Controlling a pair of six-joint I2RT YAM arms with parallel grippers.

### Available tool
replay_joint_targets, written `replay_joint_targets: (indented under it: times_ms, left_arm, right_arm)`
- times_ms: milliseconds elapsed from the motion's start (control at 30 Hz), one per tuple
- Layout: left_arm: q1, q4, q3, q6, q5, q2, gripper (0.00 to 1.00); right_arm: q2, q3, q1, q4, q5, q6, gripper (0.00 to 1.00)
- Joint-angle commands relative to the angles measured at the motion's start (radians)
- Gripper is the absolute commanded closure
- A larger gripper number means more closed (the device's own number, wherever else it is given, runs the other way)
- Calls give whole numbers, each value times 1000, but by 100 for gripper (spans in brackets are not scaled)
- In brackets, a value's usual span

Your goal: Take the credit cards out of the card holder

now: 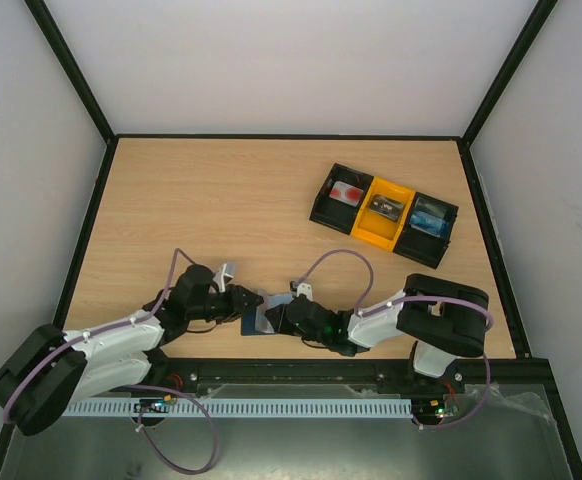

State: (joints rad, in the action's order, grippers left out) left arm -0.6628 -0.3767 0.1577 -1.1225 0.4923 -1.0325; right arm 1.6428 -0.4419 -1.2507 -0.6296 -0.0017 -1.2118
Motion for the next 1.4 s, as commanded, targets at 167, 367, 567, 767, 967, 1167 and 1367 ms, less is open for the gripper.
replay_joint_targets:
  times_ms: [167, 367, 567, 767, 967, 1167, 1367]
  left_arm:
    - [-37, -23, 49, -5, -21, -21, 80]
    - [-50, -51, 51, -1, -34, -67, 81]
    - [-56, -83, 54, -8, -33, -96, 82]
    - [-88, -58, 110, -5, -42, -122, 74]
    - [-129, -67, 158, -6, -46, -179, 74]
    - [-157, -107, 172, -12, -48, -244, 74]
    - [-160, -94, 172, -7, -73, -241, 73]
  right_arm:
    - [-58, 49, -9, -27, 84, 23, 82]
    - [-80, 77, -9, -72, 87, 22, 72]
    - [-118, 95, -9, -59, 107, 33, 75]
    - [-219, 135, -9, 17, 175, 20, 78]
    - [-401, 175, -9, 152, 298, 22, 75]
    - [-525, 212, -9, 216, 335, 14, 75]
    - [-562, 218, -9, 238, 332, 19, 75]
